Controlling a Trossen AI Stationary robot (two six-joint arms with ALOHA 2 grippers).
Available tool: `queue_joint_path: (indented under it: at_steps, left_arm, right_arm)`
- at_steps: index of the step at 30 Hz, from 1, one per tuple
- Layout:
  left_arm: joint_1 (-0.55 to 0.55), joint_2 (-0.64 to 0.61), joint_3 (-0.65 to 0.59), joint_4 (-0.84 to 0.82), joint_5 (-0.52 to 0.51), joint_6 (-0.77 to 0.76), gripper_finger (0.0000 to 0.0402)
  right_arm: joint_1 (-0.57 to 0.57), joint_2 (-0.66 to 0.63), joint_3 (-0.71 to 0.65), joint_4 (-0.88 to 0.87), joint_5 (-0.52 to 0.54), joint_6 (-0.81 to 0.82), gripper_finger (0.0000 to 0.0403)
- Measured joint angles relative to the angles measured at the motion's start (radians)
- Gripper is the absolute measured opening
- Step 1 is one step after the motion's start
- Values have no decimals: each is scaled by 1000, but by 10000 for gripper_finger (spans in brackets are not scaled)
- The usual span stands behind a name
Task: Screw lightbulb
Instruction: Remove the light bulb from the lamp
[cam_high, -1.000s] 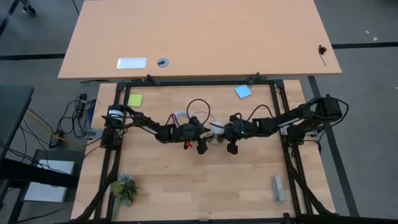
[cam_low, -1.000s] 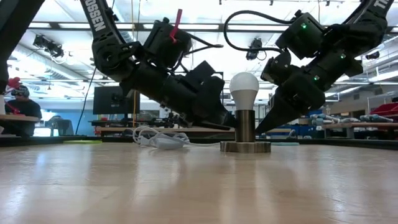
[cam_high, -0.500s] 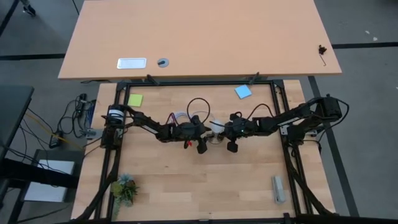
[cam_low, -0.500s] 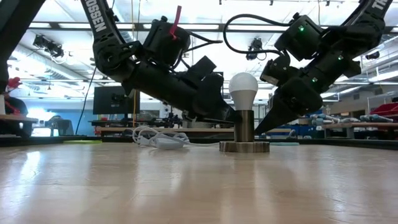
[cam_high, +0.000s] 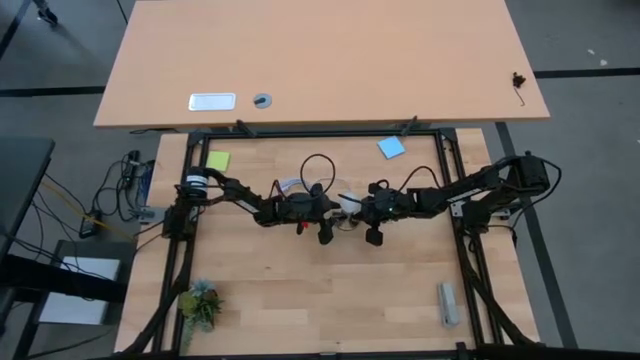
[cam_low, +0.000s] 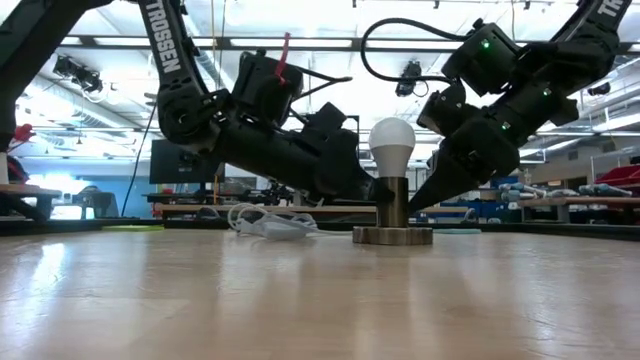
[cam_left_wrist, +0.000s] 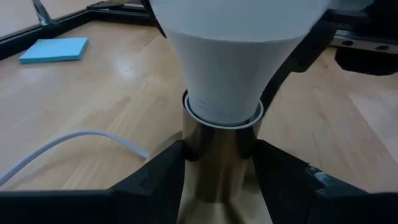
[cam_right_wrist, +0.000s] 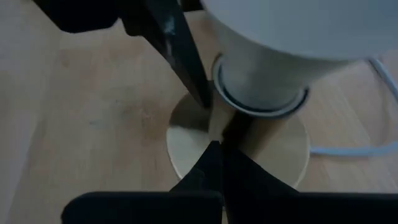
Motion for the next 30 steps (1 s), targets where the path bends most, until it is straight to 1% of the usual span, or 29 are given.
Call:
queue_joint_path:
  at_steps: [5,10,13,15,19,20,25,28,30]
  left_arm:
    - [0,2,3,29,2,19,189]
    - [3,2,4,22,9,22,189]
    - [5,2,-1,15,17,22,189]
    - [5,2,-5,12,22,22,188]
    - [3,2,-6,-2,29,22,188]
    - [3,2,-6,-3,28,22,188]
    - [4,2,-7,-10,24,19,188]
    - [6,2,-7,-11,-8,-2,188]
    - [16,2,-7,-12,-59,-10,188]
  right_arm:
    - [1,0,2,61,-26,-16,4]
    - [1,0,2,72,-37,-27,4]
    - [1,-27,4,23,-37,-22,4]
    - [1,-52,6,-42,-26,-9,4]
    - [-1,-96,6,-115,67,3,4]
    - [-1,-98,6,-130,77,4,4]
    - [-4,-108,5,-170,79,4,4]
    - [9,-152,5,-195,75,15,4]
    - [16,-189,5,-247,106,35,4]
